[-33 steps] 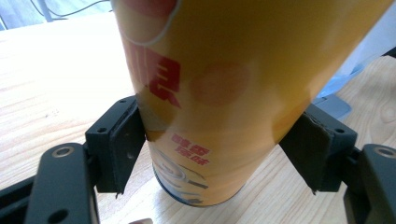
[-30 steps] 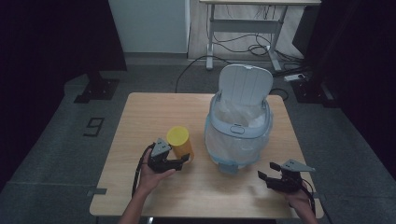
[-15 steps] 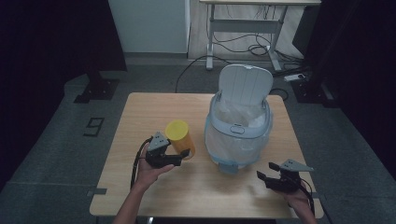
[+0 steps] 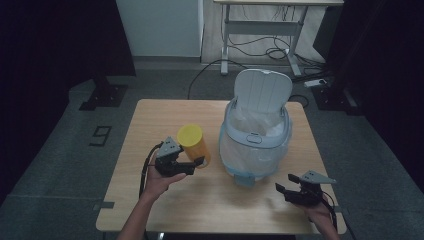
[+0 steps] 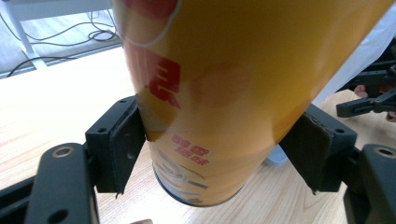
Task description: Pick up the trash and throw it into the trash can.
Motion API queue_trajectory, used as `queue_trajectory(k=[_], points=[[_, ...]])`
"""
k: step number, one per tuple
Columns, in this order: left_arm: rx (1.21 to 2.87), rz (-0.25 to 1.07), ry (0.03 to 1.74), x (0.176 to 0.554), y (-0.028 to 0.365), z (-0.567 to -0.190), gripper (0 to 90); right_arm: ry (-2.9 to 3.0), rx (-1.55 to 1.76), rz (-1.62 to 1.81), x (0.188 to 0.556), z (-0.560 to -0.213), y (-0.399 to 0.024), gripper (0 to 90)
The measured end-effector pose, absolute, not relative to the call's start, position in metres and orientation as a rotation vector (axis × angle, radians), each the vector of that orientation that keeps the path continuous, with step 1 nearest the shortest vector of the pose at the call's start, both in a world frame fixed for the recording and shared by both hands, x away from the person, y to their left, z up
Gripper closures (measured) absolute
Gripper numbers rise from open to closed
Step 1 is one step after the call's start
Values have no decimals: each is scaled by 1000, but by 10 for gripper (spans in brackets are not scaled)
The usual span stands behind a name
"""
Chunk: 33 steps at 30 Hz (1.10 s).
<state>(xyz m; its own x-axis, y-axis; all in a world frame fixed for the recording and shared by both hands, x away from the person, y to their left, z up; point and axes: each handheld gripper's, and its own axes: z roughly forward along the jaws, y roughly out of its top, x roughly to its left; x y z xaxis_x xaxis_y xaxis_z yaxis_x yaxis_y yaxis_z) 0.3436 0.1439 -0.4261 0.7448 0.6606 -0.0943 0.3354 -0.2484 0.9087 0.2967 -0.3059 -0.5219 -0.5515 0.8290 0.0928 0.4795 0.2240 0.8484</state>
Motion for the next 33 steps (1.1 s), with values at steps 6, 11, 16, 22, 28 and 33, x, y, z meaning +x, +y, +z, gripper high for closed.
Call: queue_trajectory(k=[6,11,16,22,28,33], points=[[1858,389,751,341,144,-413,245,2127,1213,1258,298,-522,-306,297],[1856,405,742,340,144,-405,245,2129,1211,1252,297,-523,-306,296],[1853,409,735,340,144,-399,245,2127,1220,1251,298,-524,-307,297],[1845,415,732,340,146,-395,245,2130,1224,1247,299,-525,-306,297],[1832,426,719,339,146,-386,245,2132,1225,1245,299,-526,-306,297],[1819,435,708,339,147,-378,245,2134,1224,1244,299,-526,-305,296]])
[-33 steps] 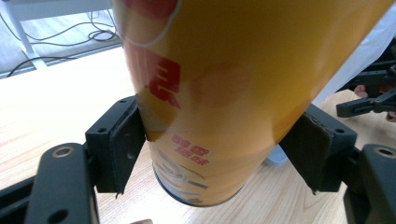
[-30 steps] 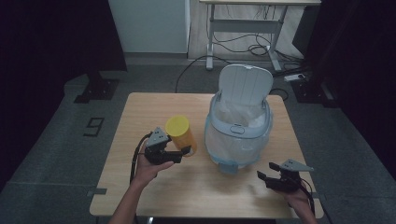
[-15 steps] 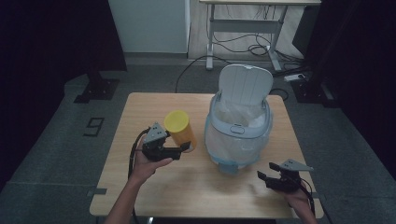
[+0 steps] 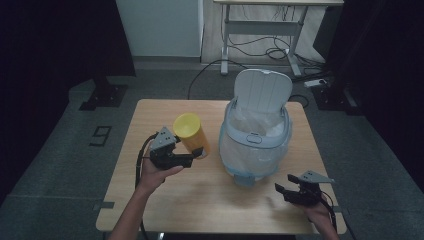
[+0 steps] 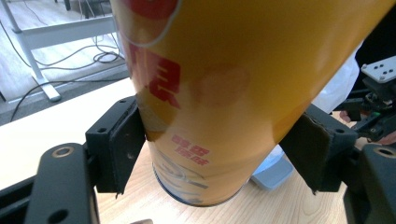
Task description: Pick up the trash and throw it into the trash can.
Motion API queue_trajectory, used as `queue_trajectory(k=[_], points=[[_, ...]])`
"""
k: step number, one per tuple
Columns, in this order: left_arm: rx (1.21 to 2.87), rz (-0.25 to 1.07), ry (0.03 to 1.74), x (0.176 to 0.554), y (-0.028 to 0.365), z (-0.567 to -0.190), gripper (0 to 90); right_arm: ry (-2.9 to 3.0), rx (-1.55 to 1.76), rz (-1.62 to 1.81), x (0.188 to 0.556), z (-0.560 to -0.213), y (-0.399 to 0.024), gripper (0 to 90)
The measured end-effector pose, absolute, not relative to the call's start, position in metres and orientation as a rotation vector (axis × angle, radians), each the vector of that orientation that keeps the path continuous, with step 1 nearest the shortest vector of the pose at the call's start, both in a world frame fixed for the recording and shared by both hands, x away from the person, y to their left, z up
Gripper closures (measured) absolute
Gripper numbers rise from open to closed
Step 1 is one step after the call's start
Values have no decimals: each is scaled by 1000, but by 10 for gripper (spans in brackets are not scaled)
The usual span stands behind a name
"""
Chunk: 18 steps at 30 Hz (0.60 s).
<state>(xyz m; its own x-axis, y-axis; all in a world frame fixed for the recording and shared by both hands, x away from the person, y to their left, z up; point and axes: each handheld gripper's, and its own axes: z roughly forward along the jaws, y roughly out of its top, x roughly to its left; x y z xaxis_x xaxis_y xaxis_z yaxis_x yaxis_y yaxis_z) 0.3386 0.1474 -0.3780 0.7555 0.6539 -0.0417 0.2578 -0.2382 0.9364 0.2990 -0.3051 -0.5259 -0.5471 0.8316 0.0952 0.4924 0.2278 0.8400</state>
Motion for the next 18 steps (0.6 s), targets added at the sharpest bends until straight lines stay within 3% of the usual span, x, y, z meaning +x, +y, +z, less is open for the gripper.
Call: queue_trajectory(k=[18], points=[[1785,427,672,339,148,-357,245,2134,1230,1239,299,-527,-306,297]])
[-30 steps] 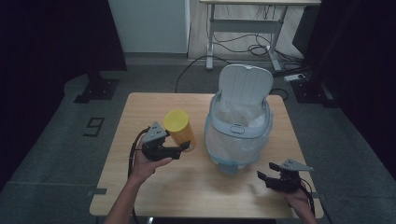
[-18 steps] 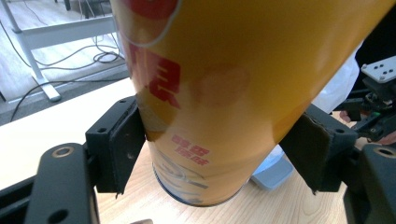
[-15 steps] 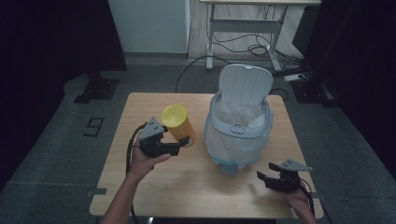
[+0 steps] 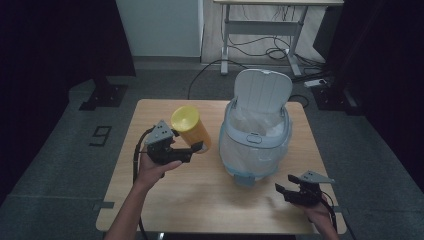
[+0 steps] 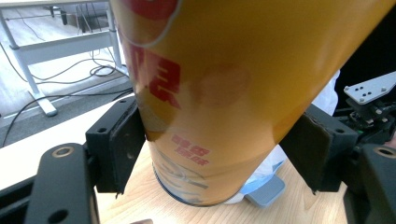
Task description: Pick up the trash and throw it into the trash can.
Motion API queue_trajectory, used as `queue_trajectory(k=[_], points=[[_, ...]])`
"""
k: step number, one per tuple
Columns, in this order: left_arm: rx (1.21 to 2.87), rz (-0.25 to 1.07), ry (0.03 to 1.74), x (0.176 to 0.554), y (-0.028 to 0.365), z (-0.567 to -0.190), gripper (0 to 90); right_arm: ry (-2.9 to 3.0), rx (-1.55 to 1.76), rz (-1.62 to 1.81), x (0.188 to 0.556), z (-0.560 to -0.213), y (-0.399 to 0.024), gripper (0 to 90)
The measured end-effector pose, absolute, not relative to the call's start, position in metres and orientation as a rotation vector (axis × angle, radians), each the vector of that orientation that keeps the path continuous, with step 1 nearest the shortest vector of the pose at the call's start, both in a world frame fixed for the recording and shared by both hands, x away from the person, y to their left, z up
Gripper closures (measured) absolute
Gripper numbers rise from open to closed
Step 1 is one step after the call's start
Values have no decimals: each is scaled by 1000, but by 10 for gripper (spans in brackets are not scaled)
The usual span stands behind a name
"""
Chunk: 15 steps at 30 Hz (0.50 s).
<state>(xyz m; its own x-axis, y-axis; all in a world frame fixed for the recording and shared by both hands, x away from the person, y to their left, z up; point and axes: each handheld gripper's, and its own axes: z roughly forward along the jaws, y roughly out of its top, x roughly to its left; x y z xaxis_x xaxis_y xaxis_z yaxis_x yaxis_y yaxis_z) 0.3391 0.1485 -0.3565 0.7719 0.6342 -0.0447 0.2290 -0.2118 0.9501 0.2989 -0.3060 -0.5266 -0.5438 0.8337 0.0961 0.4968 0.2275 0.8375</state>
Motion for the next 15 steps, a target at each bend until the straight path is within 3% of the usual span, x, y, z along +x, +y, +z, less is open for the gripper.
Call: queue_trajectory(k=[15], points=[[1784,405,657,344,146,-348,245,2142,1227,1229,299,-528,-305,297]])
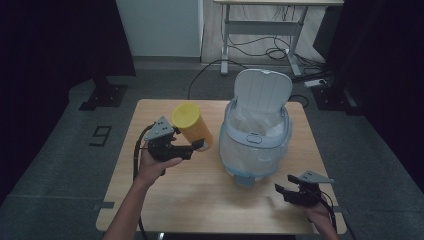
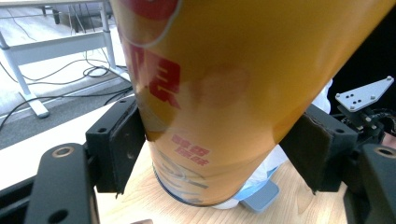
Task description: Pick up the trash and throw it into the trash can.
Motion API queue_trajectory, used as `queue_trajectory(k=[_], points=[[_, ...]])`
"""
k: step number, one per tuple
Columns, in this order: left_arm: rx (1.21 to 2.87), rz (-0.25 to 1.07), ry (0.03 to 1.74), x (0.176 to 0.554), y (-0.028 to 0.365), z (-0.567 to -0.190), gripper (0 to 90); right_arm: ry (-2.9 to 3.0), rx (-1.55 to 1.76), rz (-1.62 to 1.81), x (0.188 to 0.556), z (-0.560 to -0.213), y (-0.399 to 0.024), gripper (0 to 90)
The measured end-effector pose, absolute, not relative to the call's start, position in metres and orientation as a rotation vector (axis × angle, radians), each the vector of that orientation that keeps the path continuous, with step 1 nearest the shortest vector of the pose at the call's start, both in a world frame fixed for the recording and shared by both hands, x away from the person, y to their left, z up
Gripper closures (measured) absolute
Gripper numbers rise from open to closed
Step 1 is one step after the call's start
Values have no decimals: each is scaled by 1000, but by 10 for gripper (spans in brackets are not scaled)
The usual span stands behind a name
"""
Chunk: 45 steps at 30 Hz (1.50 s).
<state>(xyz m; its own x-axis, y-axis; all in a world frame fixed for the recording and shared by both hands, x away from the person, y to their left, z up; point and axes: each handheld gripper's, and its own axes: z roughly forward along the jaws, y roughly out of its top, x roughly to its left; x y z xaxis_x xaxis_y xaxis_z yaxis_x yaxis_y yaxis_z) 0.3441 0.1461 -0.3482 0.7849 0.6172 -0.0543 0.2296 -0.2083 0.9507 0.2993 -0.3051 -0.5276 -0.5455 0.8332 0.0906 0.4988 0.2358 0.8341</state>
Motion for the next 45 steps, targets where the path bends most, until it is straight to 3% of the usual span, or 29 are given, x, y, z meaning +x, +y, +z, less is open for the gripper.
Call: queue_trajectory(k=[45], points=[[1798,386,561,367,104,-297,245,2154,1229,1215,301,-529,-307,296]])
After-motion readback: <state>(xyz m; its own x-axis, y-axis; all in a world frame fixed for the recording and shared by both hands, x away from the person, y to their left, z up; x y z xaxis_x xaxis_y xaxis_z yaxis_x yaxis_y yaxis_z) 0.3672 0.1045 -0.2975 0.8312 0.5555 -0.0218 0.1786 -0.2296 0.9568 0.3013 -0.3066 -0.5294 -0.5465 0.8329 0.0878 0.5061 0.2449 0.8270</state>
